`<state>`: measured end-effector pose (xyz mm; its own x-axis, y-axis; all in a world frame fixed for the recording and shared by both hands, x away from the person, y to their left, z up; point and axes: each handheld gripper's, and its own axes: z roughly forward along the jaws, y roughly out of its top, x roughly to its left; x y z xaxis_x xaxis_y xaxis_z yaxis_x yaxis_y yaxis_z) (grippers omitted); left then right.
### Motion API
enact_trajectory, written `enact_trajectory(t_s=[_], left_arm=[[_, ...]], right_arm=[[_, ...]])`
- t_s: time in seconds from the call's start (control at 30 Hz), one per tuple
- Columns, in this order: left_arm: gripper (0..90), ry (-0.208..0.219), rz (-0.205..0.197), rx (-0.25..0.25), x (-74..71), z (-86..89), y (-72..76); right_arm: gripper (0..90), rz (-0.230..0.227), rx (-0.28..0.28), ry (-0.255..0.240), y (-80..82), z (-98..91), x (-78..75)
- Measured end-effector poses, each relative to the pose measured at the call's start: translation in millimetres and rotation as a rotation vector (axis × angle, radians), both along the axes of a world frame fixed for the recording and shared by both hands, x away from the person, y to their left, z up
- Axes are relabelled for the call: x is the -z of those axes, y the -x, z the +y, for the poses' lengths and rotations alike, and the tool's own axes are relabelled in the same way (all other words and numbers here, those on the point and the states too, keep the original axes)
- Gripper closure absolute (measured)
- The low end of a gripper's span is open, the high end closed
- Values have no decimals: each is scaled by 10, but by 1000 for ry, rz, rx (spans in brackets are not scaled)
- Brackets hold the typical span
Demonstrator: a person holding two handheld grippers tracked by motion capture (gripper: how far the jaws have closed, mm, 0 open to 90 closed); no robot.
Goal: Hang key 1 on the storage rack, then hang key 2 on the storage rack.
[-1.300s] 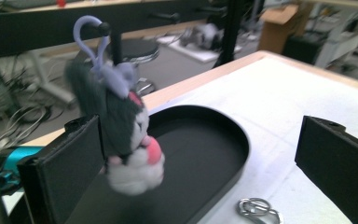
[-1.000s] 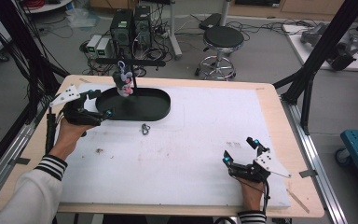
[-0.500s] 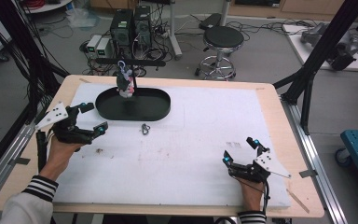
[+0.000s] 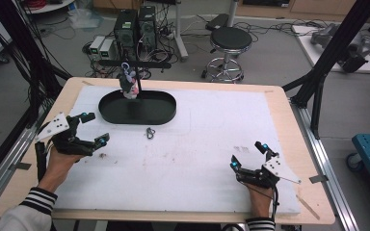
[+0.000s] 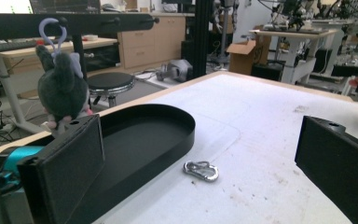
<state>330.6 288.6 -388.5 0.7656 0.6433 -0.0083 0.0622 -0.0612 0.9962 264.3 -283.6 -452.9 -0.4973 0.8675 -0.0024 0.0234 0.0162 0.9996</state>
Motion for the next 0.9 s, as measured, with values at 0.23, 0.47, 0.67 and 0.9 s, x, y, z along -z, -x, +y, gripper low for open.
enact_trajectory(t_s=[0.23,0.47,0.67,0.9], left_arm=[[17,-8,-5,5,-4,-12,11],[17,-9,-2,2,-3,-5,3],[17,-28,11,11,-13,-34,-30],[17,-78,31,31,-47,-130,-131]], right_arm=[[6,-3,1,3,1,3,0],[6,-5,3,4,-1,3,0],[6,-3,2,6,4,6,0],[6,-10,3,6,-3,4,1]])
